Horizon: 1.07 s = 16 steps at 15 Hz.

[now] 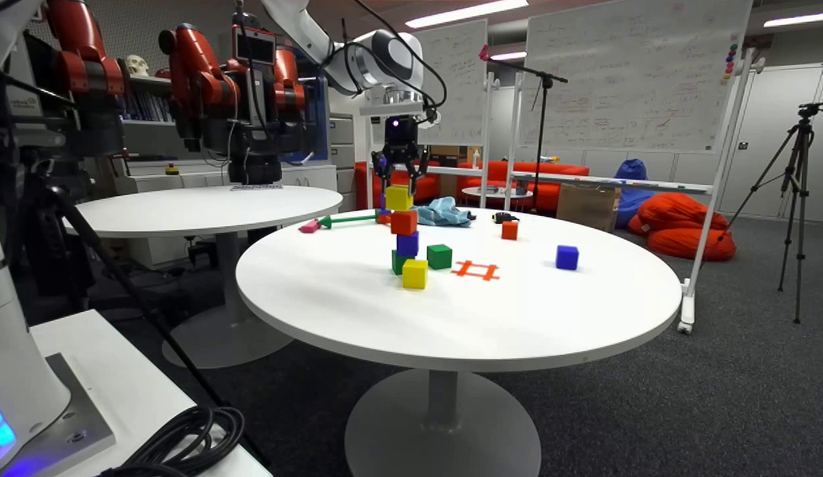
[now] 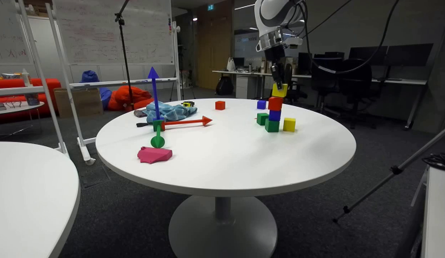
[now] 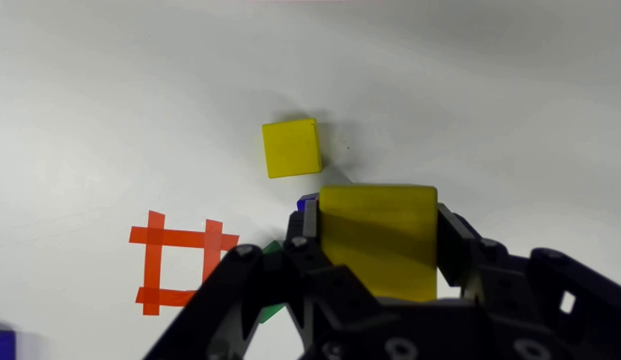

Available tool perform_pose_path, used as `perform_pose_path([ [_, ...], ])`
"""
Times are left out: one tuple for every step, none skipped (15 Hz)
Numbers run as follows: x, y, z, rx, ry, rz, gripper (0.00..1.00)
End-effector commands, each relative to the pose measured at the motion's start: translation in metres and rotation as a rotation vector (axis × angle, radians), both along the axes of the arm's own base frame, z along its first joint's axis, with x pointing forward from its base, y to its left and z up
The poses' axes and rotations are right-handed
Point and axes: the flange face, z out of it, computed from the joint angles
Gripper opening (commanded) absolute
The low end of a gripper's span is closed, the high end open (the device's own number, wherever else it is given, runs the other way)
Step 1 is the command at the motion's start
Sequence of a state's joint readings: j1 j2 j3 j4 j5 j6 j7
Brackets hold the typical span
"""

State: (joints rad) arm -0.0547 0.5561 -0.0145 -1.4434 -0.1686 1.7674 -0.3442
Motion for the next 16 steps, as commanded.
perform_pose_path([
  [0.002,-0.004,0.003,0.026,0.026,0.014,0.31],
  [0.003,-0.004,0.003,0.027,0.027,0.015,0.31],
  [0.003,-0.004,0.002,0.026,0.028,0.016,0.31],
  [0.003,-0.004,0.002,0.024,0.030,0.014,0.31],
  [0.003,-0.004,0.002,0.024,0.030,0.014,0.31],
  [0.003,-0.004,0.003,0.022,0.030,0.014,0.70],
  [0.003,-0.005,0.003,0.020,0.029,0.013,0.81],
  [0.003,-0.005,0.003,0.020,0.029,0.014,0.88],
  [0.003,-0.005,0.004,0.020,0.028,0.013,0.96],
  [0.003,-0.005,0.004,0.020,0.028,0.013,1.00],
  [0.004,-0.005,0.004,0.020,0.028,0.012,1.00],
  [0.004,-0.006,0.005,0.021,0.026,0.011,1.00],
  [0.004,-0.006,0.006,0.020,0.025,0.010,1.00],
  [0.003,-0.008,0.009,0.016,0.018,0.005,1.00],
  [0.002,-0.012,0.015,0.013,0.002,-0.010,1.00],
  [0.000,-0.017,0.022,0.013,-0.017,-0.023,1.00],
])
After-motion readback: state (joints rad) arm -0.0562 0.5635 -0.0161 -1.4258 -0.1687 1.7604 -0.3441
